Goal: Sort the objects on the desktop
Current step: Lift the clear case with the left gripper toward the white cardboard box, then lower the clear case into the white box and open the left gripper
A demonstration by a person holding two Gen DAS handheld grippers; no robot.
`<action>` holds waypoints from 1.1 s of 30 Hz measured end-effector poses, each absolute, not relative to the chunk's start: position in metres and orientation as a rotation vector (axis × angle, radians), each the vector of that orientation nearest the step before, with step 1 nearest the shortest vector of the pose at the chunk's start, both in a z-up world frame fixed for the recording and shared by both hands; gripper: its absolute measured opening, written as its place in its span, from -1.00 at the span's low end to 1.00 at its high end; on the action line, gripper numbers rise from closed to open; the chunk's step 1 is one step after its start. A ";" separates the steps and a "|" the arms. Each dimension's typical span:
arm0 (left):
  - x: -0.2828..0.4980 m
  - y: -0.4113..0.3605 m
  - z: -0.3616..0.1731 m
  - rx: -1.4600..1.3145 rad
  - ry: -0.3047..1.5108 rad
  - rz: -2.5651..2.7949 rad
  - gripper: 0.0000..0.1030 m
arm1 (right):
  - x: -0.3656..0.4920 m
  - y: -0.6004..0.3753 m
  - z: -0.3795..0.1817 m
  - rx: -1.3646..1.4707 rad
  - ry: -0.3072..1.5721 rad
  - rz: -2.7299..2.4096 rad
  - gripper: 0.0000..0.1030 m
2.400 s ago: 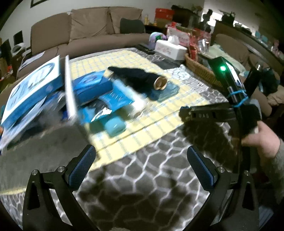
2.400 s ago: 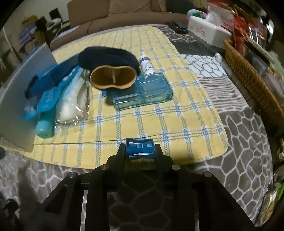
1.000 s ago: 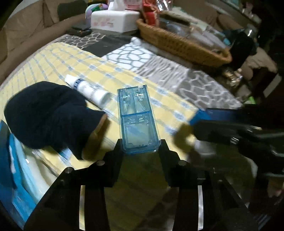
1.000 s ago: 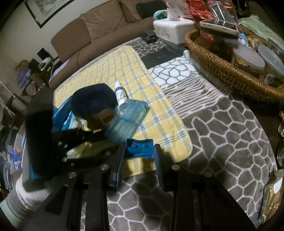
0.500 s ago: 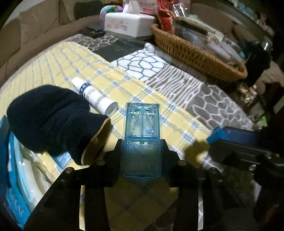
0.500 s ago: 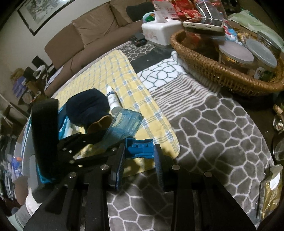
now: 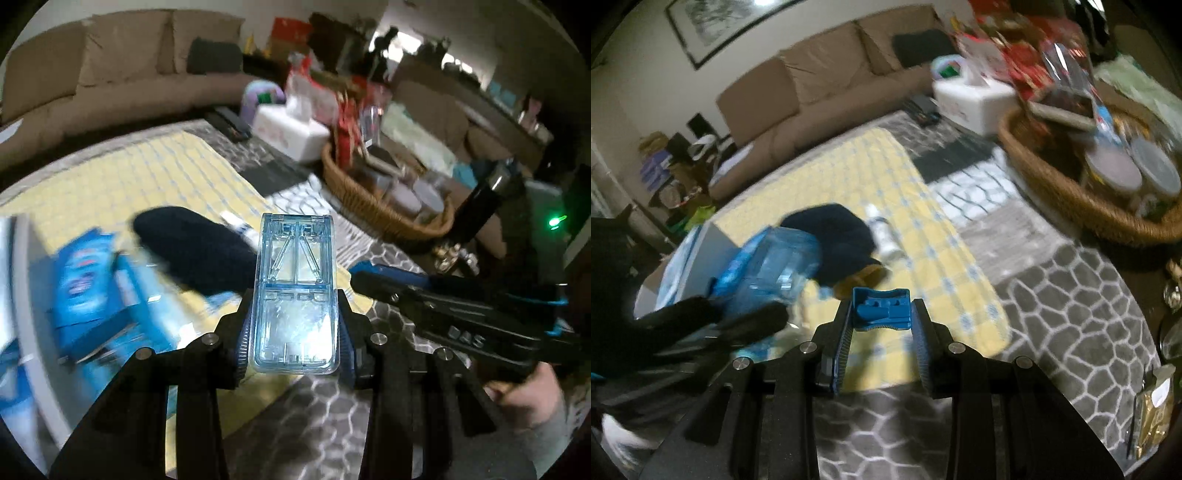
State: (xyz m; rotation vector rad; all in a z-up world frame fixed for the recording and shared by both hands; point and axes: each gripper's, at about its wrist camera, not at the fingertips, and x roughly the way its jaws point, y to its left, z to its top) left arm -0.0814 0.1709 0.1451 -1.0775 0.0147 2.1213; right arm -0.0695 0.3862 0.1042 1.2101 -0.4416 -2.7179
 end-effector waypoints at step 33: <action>-0.046 -0.168 0.141 -1.149 -0.175 2.405 -0.29 | -0.063 0.036 0.128 1.105 0.072 -2.410 -0.39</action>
